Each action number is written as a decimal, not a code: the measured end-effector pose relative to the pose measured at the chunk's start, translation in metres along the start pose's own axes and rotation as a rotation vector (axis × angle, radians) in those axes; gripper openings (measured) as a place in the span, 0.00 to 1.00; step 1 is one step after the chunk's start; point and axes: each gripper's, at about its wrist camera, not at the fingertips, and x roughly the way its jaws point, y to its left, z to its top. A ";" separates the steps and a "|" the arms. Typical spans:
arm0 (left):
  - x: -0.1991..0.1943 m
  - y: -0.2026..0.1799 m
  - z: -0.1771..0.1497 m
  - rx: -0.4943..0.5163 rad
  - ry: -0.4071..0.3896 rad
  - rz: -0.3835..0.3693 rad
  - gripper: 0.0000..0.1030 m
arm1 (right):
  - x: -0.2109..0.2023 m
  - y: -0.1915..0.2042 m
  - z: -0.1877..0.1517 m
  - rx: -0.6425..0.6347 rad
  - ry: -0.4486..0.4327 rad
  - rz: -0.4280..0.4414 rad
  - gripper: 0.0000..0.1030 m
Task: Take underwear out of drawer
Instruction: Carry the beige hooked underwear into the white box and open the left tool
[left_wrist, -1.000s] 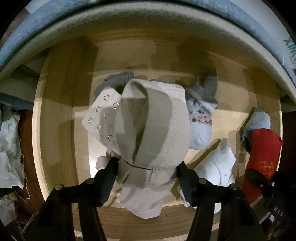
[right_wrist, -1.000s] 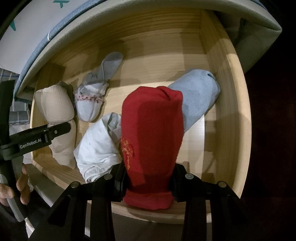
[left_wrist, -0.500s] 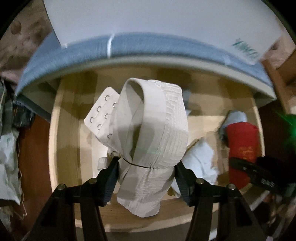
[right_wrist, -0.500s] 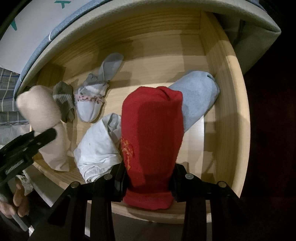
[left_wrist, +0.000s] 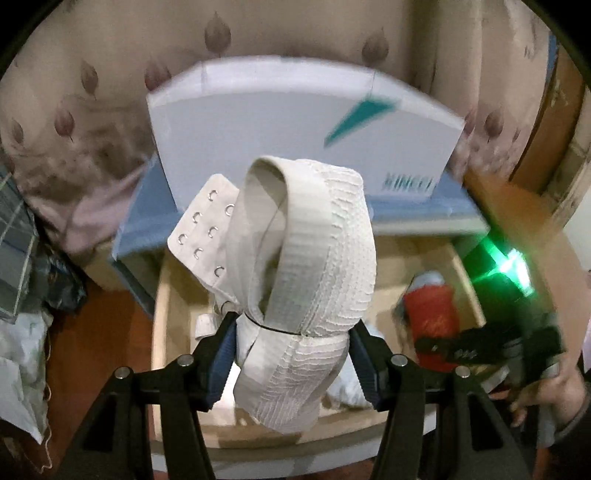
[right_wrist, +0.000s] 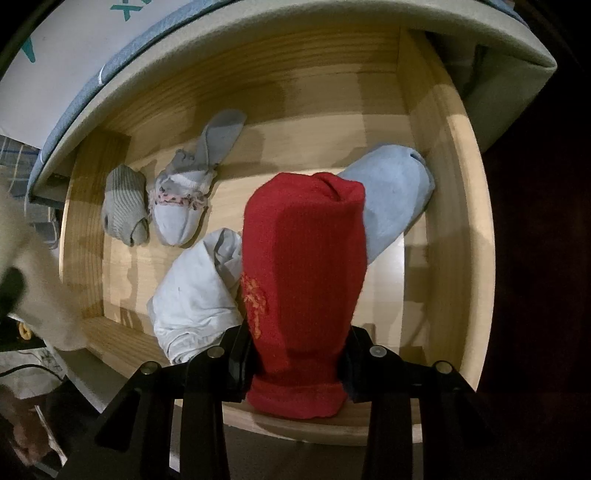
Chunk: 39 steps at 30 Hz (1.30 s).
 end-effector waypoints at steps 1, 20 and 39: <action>-0.010 0.001 0.005 -0.001 -0.027 -0.006 0.57 | 0.000 -0.001 -0.001 0.001 -0.001 0.001 0.34; -0.115 0.027 0.162 0.037 -0.397 0.050 0.57 | -0.005 -0.011 -0.003 0.013 -0.007 0.018 0.34; 0.008 0.038 0.205 0.011 -0.135 0.089 0.61 | -0.007 -0.005 0.000 0.013 0.004 0.028 0.34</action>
